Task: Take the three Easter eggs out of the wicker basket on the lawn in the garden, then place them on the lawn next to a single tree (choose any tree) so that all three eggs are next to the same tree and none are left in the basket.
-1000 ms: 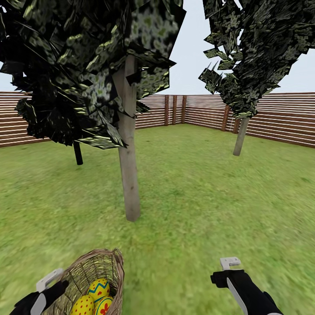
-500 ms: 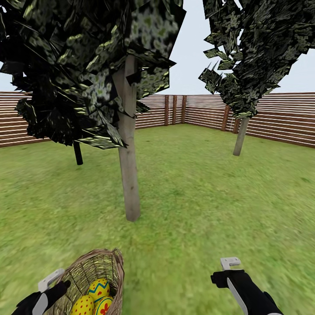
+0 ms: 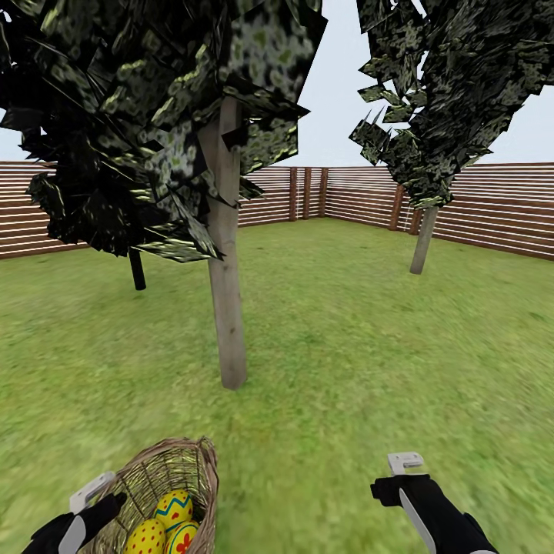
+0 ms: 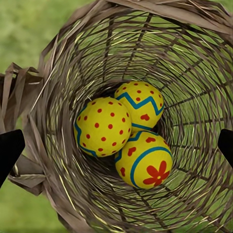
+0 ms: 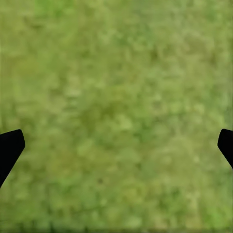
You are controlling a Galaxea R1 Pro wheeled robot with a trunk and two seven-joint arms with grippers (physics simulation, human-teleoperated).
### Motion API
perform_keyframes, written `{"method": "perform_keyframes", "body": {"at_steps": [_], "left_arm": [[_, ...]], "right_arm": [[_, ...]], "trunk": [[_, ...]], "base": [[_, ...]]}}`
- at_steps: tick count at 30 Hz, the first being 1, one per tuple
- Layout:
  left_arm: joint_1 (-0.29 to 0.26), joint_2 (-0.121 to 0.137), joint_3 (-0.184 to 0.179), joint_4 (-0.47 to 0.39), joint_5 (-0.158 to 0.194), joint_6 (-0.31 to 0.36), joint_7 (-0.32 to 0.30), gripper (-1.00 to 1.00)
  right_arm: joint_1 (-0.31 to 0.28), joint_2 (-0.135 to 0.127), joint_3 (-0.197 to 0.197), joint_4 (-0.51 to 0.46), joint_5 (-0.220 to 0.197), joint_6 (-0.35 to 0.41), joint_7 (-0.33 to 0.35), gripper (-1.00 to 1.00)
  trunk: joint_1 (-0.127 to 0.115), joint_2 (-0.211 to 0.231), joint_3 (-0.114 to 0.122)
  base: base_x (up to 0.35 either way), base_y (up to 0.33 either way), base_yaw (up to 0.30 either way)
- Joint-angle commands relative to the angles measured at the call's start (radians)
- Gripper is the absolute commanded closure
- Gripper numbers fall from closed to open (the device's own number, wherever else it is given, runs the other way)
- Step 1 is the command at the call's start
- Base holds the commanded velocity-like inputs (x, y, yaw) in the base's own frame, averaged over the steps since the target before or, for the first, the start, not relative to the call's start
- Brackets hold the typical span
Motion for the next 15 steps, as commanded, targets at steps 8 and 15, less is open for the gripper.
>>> {"method": "perform_keyframes", "body": {"at_steps": [8,15], "left_arm": [[-0.001,-0.001,0.008,-0.002,-0.003,0.000,-0.007,-1.00],[-0.001,-0.002,0.008,-0.002,-0.002,0.000,-0.007,-1.00]], "right_arm": [[0.000,-0.001,0.007,-0.003,-0.001,0.004,-0.003,-1.00],[0.000,-0.002,0.005,-0.003,-0.002,0.004,-0.003,-1.00]], "trunk": [[0.000,-0.001,-0.001],[0.019,-0.036,-0.017]], "base": [[0.000,0.000,0.000],[0.000,0.000,0.000]]}}
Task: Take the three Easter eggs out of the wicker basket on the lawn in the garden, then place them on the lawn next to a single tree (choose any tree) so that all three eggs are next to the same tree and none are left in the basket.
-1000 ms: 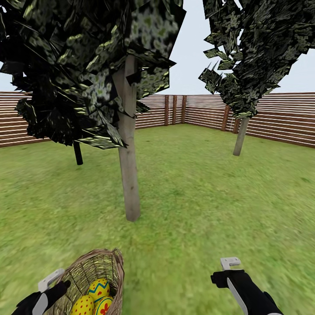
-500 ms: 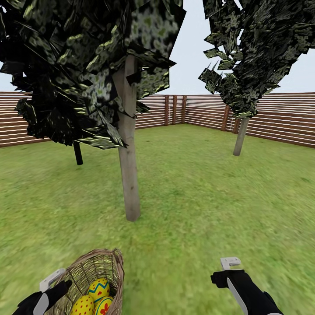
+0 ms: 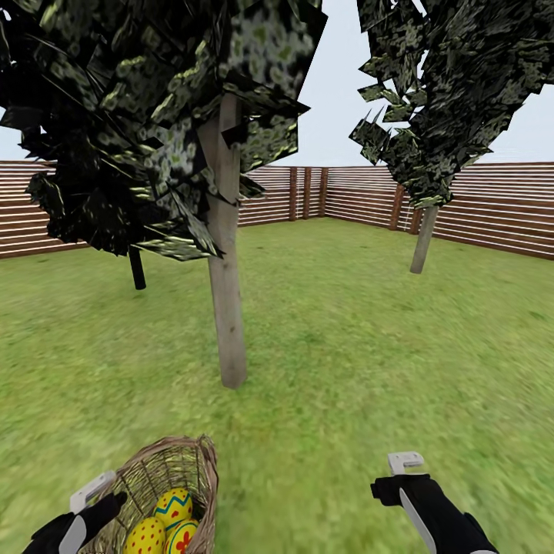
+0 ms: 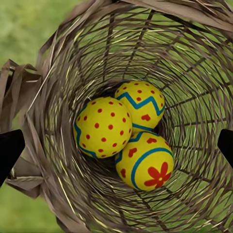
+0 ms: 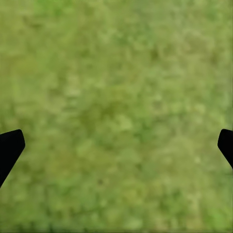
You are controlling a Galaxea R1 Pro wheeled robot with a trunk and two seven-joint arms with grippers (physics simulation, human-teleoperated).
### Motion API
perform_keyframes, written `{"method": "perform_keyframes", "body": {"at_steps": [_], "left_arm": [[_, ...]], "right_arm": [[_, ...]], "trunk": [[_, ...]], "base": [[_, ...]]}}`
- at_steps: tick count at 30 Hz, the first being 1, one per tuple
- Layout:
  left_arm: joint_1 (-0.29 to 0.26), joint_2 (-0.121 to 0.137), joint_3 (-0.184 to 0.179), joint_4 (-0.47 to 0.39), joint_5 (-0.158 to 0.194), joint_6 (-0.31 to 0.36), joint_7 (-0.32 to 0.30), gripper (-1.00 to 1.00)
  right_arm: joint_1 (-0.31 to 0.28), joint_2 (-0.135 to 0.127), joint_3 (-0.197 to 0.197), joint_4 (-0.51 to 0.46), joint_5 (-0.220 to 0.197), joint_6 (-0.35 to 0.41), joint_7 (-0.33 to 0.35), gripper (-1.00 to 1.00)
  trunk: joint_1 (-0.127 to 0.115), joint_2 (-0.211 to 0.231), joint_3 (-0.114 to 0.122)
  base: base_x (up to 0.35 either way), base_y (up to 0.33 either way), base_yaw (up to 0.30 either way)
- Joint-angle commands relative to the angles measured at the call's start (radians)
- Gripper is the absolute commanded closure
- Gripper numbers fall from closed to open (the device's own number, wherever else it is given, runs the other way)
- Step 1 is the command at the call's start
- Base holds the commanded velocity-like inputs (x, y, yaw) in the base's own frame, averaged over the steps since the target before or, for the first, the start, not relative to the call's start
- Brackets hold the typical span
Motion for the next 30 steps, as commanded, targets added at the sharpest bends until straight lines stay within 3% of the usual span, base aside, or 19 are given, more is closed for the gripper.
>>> {"method": "perform_keyframes", "body": {"at_steps": [1,30], "left_arm": [[-0.001,-0.001,0.008,-0.002,-0.003,0.006,-0.007,-1.00],[-0.001,-0.009,0.008,0.000,-0.004,0.007,-0.006,-1.00]], "right_arm": [[0.000,-0.001,0.006,-0.002,-0.002,0.006,-0.003,-1.00],[0.000,-0.002,0.004,-0.003,-0.002,0.006,-0.003,-1.00]], "trunk": [[0.004,-0.008,-0.004],[0.115,-0.211,-0.095]], "base": [[0.000,0.000,0.000],[0.000,0.000,0.000]]}}
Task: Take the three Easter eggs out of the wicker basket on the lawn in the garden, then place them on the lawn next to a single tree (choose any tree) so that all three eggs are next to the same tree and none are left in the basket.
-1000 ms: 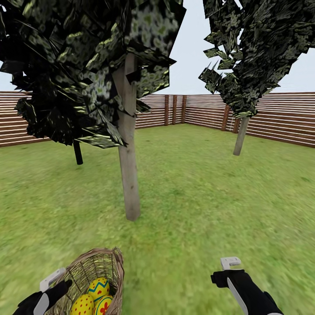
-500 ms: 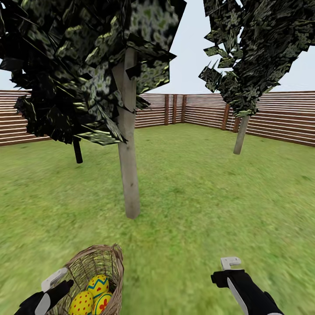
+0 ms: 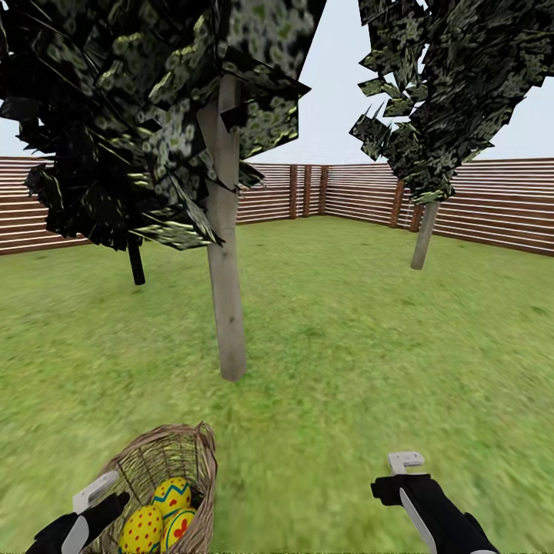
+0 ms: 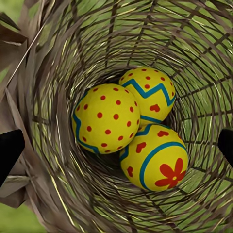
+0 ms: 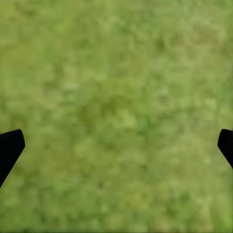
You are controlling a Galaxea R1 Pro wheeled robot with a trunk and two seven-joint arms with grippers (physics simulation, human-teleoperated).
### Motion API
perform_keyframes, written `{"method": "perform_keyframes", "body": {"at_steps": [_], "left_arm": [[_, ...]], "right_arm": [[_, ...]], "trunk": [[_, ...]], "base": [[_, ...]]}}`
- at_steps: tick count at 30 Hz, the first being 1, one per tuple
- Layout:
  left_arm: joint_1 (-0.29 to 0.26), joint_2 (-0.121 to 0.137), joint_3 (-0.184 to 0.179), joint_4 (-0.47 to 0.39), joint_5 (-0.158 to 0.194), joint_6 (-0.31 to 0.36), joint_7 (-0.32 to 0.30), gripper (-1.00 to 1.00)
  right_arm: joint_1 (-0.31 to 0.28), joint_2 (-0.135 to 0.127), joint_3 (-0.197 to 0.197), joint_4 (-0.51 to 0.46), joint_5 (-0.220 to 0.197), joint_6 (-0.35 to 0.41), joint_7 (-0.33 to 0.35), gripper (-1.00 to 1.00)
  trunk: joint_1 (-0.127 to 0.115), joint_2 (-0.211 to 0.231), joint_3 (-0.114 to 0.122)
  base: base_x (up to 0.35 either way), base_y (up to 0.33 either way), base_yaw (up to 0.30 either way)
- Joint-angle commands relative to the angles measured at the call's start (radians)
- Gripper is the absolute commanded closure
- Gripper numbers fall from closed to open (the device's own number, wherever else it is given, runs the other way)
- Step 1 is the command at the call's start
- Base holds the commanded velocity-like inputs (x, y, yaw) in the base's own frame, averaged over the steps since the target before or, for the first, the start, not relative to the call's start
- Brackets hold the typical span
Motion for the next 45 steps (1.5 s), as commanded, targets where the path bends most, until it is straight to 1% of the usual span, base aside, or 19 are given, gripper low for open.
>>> {"method": "perform_keyframes", "body": {"at_steps": [1,5,8,16,25,32,38,45], "left_arm": [[-0.001,-0.001,0.008,-0.002,-0.003,0.006,-0.007,-1.00],[-0.001,-0.001,0.008,-0.002,-0.003,0.006,-0.007,-1.00],[-0.001,-0.006,0.008,-0.002,-0.003,0.006,-0.007,-1.00],[-0.001,-0.009,0.008,-0.002,-0.003,-0.001,-0.007,-1.00],[-0.001,-0.010,0.008,0.000,-0.004,-0.018,-0.008,-1.00],[-0.001,-0.020,0.008,0.001,-0.005,-0.018,-0.007,-1.00],[-0.001,-0.022,0.008,0.000,-0.005,-0.018,-0.007,-1.00],[-0.001,-0.022,0.007,0.000,-0.005,-0.015,-0.006,-1.00]], "right_arm": [[-0.001,-0.001,0.006,-0.002,-0.002,0.006,-0.003,-1.00],[-0.001,-0.001,0.005,-0.002,-0.002,0.006,-0.003,-1.00],[-0.001,-0.001,0.005,-0.002,-0.002,0.006,-0.002,-1.00],[-0.001,-0.001,0.005,-0.002,-0.002,0.006,-0.003,-1.00],[0.000,-0.001,0.006,-0.002,-0.002,0.006,-0.002,-1.00],[-0.001,-0.001,0.007,-0.002,-0.002,0.006,-0.002,-1.00],[0.000,-0.001,0.007,-0.002,-0.002,0.006,-0.003,-1.00],[0.000,-0.001,0.007,-0.002,-0.002,0.006,-0.003,-1.00]], "trunk": [[0.004,-0.008,-0.004],[0.019,-0.036,-0.017],[0.031,-0.057,-0.026],[0.031,-0.057,-0.026],[0.031,-0.057,-0.026],[0.031,-0.057,-0.026],[0.031,-0.057,-0.026],[0.057,-0.106,-0.048]], "base": [[0.000,0.000,0.000],[0.000,0.000,0.000],[0.000,0.000,0.000],[0.007,0.000,0.000],[0.213,0.000,0.000],[0.027,0.000,0.000],[0.001,0.000,0.000],[0.000,0.000,0.000]]}}
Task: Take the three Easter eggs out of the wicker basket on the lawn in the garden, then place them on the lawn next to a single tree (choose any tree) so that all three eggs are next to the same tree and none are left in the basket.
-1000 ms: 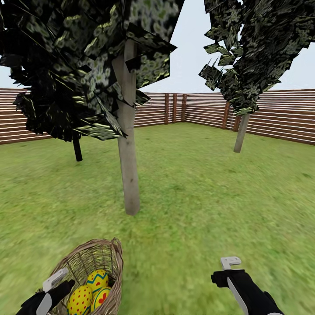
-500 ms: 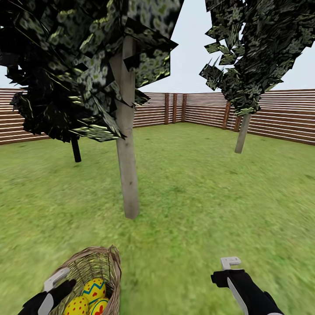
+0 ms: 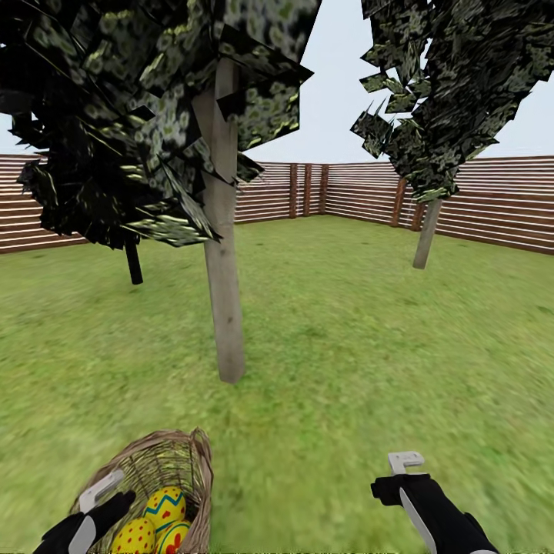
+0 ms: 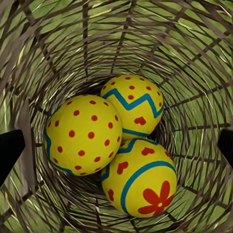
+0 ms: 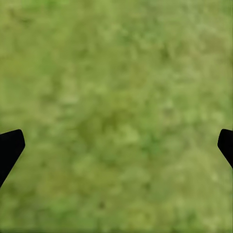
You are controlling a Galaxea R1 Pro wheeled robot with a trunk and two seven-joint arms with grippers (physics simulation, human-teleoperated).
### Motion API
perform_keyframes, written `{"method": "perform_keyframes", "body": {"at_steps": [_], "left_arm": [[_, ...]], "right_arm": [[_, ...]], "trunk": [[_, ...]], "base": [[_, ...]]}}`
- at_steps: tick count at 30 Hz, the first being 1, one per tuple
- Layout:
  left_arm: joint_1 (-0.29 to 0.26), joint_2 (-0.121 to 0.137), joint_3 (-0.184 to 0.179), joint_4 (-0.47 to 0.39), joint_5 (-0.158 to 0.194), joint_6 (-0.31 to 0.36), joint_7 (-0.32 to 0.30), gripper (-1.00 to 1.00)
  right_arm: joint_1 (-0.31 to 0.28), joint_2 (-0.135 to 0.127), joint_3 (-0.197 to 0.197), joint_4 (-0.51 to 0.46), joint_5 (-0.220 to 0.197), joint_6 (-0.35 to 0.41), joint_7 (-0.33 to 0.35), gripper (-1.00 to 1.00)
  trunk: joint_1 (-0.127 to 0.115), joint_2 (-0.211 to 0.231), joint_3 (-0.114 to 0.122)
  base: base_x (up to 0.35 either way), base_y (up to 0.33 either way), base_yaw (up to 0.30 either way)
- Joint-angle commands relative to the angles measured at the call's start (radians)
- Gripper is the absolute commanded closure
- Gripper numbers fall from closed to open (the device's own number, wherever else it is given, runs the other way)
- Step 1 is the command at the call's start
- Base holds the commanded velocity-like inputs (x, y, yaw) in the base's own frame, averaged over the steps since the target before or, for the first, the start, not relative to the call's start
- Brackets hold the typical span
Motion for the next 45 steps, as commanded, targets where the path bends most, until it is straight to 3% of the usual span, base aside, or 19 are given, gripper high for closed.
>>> {"method": "perform_keyframes", "body": {"at_steps": [1,30,33,36,45], "left_arm": [[-0.001,-0.001,0.008,-0.002,-0.003,0.006,-0.007,-1.00],[-0.001,0.003,0.008,-0.003,-0.003,0.009,-0.006,-1.00],[-0.001,0.023,0.009,-0.033,-0.002,0.015,-0.015,-1.00],[-0.001,0.044,0.011,-0.054,-0.002,0.018,-0.062,-1.00],[-0.001,0.044,0.010,-0.054,-0.003,0.019,-0.065,-1.00]], "right_arm": [[-0.001,-0.001,0.006,-0.002,-0.002,0.006,-0.003,-1.00],[-0.001,-0.001,0.006,-0.001,-0.002,0.006,-0.003,-1.00],[-0.001,-0.001,0.006,-0.001,-0.002,0.007,-0.002,-1.00],[-0.001,-0.001,0.005,-0.002,-0.002,0.006,-0.001,-1.00],[-0.001,-0.001,0.006,-0.002,-0.002,0.006,-0.001,-1.00]], "trunk": [[0.004,-0.008,-0.004],[0.115,-0.211,-0.095],[0.126,-0.232,-0.104],[0.138,-0.253,-0.114],[0.172,-0.316,-0.142]], "base": [[0.000,0.000,0.000],[0.000,0.000,0.000],[0.000,0.000,0.000],[0.000,0.000,0.000],[0.000,0.000,0.000]]}}
